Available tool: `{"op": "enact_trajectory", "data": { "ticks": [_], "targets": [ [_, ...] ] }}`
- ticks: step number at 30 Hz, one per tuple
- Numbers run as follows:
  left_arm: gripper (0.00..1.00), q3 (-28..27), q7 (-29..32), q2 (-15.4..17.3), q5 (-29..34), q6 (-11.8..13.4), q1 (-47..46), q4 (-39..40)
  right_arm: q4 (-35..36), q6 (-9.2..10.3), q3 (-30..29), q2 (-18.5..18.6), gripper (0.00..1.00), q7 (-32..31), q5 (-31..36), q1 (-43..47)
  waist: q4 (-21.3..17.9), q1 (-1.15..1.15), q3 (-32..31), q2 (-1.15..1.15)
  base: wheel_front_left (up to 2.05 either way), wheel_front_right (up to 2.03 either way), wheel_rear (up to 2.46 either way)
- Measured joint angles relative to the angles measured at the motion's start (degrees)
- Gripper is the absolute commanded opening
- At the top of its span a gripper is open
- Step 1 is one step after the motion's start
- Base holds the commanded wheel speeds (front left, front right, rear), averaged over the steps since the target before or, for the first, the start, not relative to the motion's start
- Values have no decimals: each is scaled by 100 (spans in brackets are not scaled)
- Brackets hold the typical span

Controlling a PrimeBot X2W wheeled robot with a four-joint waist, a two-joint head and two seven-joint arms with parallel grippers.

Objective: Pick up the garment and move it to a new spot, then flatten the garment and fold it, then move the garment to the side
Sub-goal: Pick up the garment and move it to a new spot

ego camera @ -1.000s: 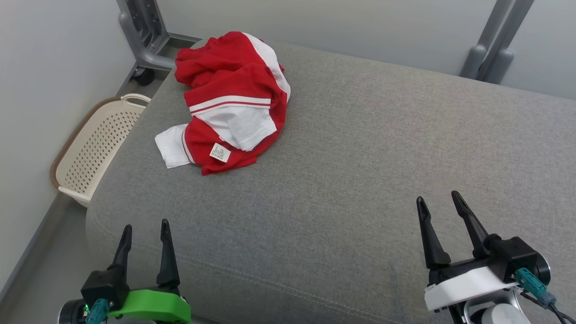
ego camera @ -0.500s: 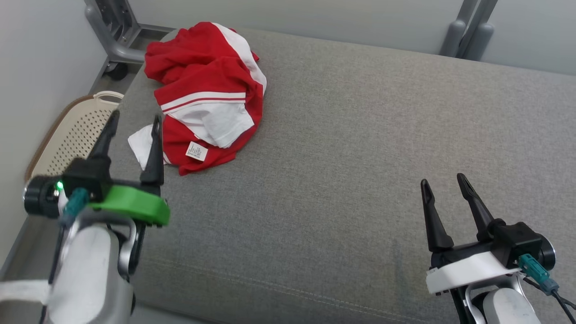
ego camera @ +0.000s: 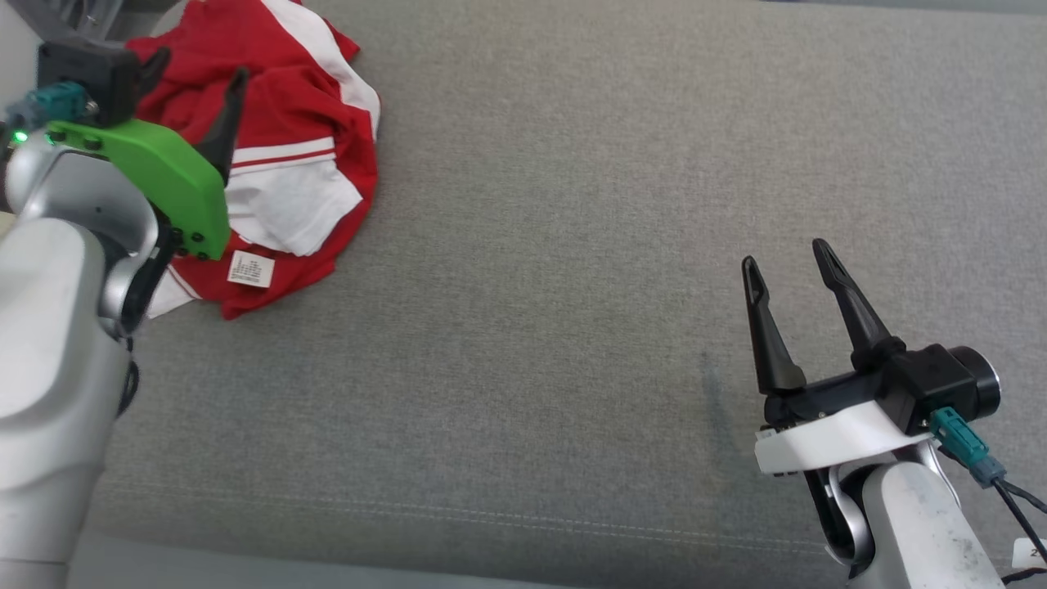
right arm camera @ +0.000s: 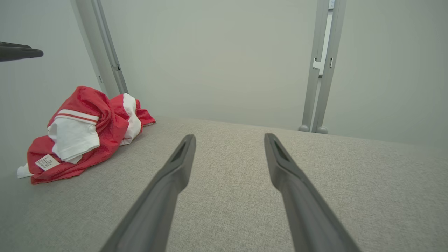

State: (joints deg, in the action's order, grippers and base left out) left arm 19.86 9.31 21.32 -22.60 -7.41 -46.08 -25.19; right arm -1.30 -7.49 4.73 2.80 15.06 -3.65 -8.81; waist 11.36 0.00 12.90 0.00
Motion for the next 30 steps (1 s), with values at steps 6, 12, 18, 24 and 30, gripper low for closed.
{"op": "enact_trajectory", "data": {
  "ticks": [6, 12, 18, 24, 30],
  "targets": [
    [100, 397, 726, 726, -772, 0, -455, -279, 86, 0, 49, 1, 100, -1, 43, -239, -389, 0, 496, 0, 0, 0, 0],
    [100, 379, 979, 1127, -1070, 0, -619, -600, 163, 0, 60, 3, 100, 0, 34, -355, -760, 0, 1008, 0, 0, 0, 0],
    [100, 347, 1028, 1168, -1263, 0, -657, -882, 197, 0, 73, 3, 100, -1, 31, -449, -1054, 1, 1439, 0, 0, 0, 0],
    [0, 499, 1080, 1154, -1307, 0, -655, -983, 190, 0, 140, 2, 100, -1, -1, -521, -1246, 1, 1646, 0, 0, 0, 0],
    [0, 668, 953, 1160, -1322, 0, -651, -988, 175, 0, 196, 2, 100, -1, -21, -536, -1240, 1, 1574, 0, 0, 0, 0]
  ]
}}
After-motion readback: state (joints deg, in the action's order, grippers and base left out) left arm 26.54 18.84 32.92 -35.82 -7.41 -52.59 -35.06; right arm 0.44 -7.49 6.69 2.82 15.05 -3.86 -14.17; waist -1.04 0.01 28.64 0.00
